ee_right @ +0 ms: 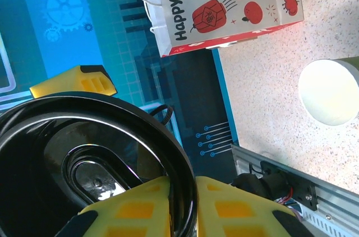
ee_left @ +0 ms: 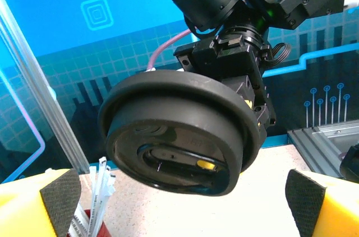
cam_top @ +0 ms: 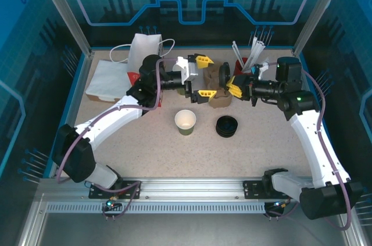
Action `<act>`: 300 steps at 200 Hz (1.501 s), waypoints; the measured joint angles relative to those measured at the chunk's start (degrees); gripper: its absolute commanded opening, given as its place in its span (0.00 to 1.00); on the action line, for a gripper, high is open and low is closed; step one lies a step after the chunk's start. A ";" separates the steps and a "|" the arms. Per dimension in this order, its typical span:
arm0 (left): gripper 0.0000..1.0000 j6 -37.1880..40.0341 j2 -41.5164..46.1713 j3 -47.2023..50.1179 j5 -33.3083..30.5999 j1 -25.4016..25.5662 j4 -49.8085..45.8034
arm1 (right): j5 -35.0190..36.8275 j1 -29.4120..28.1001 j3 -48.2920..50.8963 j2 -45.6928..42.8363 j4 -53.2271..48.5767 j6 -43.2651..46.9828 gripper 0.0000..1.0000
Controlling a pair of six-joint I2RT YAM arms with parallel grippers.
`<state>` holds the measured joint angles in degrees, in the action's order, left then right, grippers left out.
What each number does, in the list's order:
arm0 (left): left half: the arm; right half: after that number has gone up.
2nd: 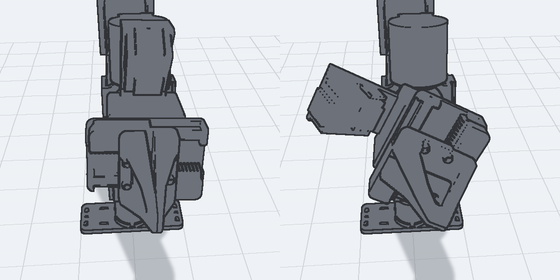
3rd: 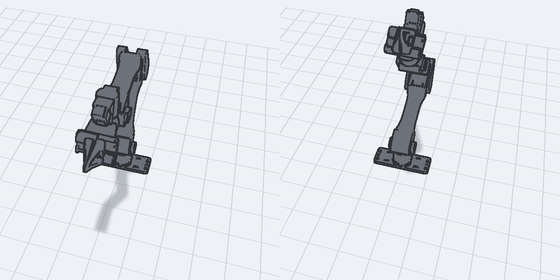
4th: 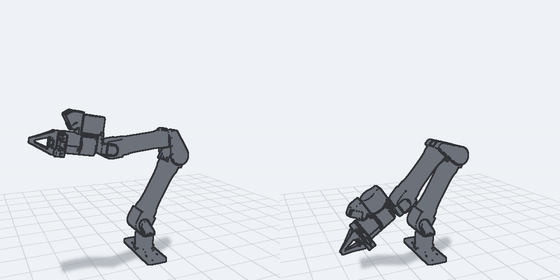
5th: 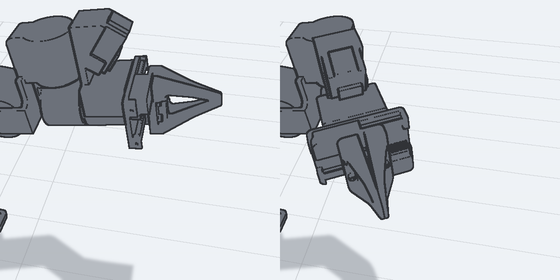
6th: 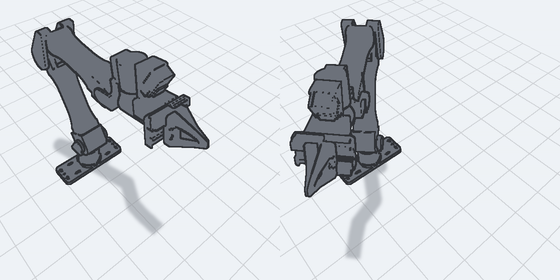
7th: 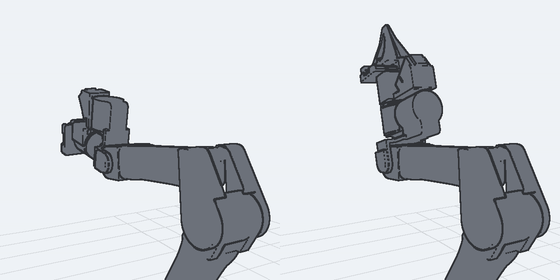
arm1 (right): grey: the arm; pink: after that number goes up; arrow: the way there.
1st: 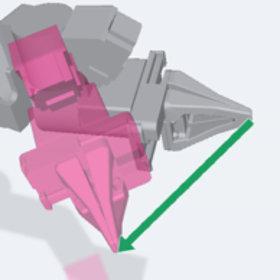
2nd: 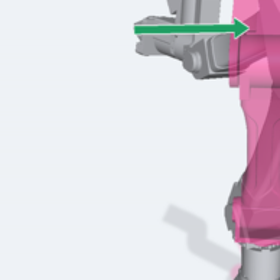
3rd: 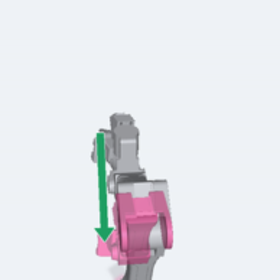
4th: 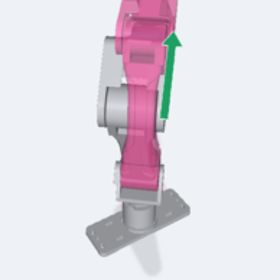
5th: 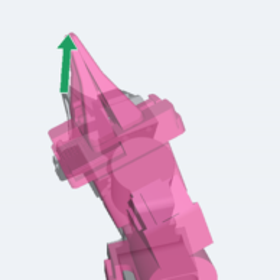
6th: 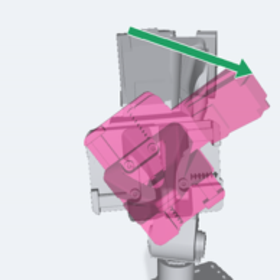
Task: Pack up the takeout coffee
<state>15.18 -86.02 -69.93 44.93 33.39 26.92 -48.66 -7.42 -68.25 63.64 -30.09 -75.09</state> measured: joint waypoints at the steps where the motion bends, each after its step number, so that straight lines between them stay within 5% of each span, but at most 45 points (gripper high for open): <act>1: 0.96 -0.02 -0.11 -0.13 0.04 0.00 0.00 | -0.02 0.00 0.00 0.00 0.02 0.00 0.18; 127: 0.84 0.85 -2.12 -4.24 4.90 0.15 -2.95 | -3.13 -1.53 0.00 0.57 0.81 -0.33 0.18; 300: 0.82 3.21 -2.14 -5.49 6.01 0.17 -7.56 | -4.37 -3.37 0.00 1.27 1.05 0.76 0.18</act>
<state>18.39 -88.16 -75.42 50.94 33.56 19.35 -53.04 -10.79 -68.25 64.90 -29.04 -74.32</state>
